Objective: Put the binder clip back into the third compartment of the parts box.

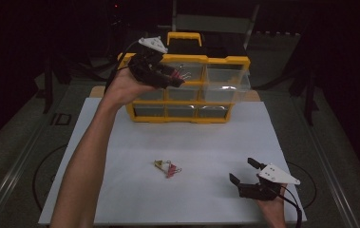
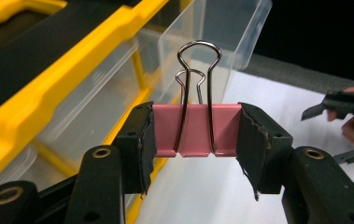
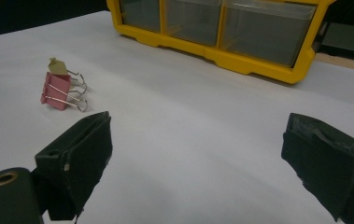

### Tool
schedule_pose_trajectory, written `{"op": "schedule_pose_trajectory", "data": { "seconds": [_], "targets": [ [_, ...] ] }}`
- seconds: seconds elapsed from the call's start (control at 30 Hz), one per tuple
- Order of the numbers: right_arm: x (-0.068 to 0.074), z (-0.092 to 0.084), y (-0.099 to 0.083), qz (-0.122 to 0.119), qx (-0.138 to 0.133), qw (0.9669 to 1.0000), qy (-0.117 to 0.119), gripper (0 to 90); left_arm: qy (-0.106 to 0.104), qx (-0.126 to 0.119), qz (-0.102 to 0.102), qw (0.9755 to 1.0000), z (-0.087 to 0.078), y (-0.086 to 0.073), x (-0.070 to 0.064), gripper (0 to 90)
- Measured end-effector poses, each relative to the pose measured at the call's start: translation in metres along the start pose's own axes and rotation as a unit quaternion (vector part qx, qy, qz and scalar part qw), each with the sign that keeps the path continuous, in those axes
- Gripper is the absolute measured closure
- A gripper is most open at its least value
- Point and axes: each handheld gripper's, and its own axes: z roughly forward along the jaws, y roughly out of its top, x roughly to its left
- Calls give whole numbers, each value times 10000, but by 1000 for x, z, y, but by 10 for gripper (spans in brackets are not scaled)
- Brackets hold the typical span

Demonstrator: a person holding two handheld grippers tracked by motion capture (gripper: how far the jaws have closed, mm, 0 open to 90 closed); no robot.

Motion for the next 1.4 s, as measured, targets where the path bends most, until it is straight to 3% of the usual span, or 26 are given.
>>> {"op": "schedule_pose_trajectory", "data": {
  "seconds": [0.47, 0.7, 0.97, 1.03, 1.07, 1.13, 1.17, 1.4],
  "targets": [
    [1, 0, 0, 17, -5, 10000, 8, 84, -137, 47, 70, 9999, 28, 32, -2, 503],
    [1, 0, 0, 1, -5, 10000, 17, 84, -146, 29, -41, 9999, 46, 48, -3, 503],
    [0, -1, 0, 15, -8, 10000, 19, 84, -194, 25, -11, 9998, 62, 65, -9, 502],
    [0, -1, 0, 14, -12, 10000, 16, 84, -71, -71, -26, 9999, 64, 67, -10, 500],
    [0, -1, 0, 6, -15, 10000, 13, 84, -42, -213, -95, 9997, 65, 67, -10, 459],
    [0, -2, 0, 8, -20, 10000, 10, 84, 252, -125, -277, 9992, 69, 67, -10, 85],
    [0, -2, 0, 8, -20, 10000, 10, 84, 252, -125, -277, 9992, 69, 67, -10, 38],
    [-1, -3, 0, 14, -34, 10000, -8, 84, 423, -74, -426, 9982, 60, 51, -1, 2]
  ]
}}
